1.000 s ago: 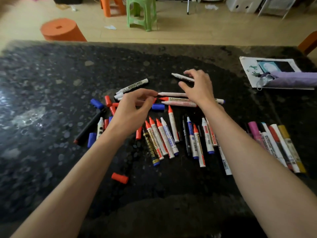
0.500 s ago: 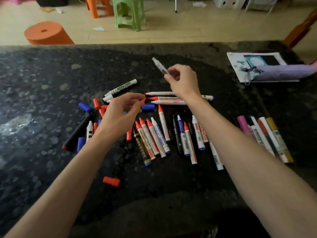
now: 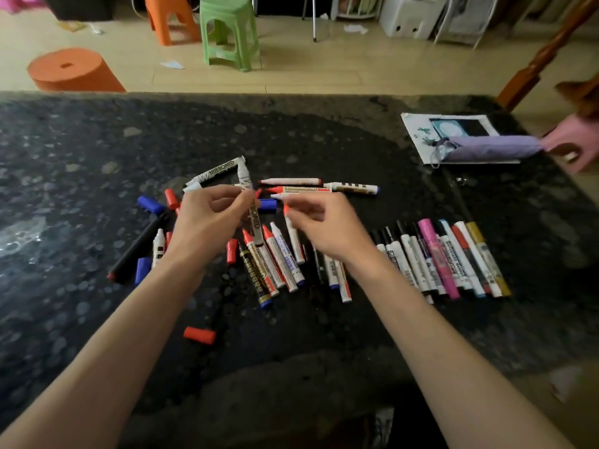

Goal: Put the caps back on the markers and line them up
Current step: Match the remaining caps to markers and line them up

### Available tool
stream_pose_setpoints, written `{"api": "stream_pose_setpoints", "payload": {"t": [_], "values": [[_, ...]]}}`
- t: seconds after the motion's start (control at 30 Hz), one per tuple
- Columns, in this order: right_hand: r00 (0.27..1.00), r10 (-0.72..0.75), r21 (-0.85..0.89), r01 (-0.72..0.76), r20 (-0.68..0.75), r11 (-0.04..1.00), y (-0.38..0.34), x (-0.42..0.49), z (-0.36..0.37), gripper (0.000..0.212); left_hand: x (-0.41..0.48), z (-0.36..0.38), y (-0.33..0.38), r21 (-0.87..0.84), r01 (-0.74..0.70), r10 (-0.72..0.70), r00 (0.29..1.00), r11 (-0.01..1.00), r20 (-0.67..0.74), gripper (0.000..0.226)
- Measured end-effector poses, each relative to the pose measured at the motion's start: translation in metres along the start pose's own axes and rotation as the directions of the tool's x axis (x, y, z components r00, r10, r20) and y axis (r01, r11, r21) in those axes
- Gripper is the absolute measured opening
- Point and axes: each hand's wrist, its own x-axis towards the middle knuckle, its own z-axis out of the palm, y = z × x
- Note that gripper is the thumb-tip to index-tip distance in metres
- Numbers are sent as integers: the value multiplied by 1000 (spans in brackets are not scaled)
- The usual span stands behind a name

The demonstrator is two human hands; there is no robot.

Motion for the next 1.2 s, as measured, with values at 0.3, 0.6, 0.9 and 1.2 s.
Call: {"api": "stream_pose_setpoints", "payload": {"t": [0.3, 0.6, 0.9, 1.2], "values": [[992, -97, -824, -14, -83, 567, 44, 27, -34, 38, 7, -17, -9, 279, -97, 66, 991, 955, 118, 7], [979, -73, -450, -22, -191, 893, 23, 4, -48, 24, 6, -26, -20, 414, -185, 82, 964, 891, 254, 19], [995, -77, -237, 58, -70, 970, 18, -31, -57, 25, 0, -13, -10, 396, -257, 120, 933, 882, 338, 17], [996, -84, 86, 87, -40, 993, 11, -47, -44, 28, -4, -8, -11, 360, -283, 148, 921, 889, 359, 22]]}}
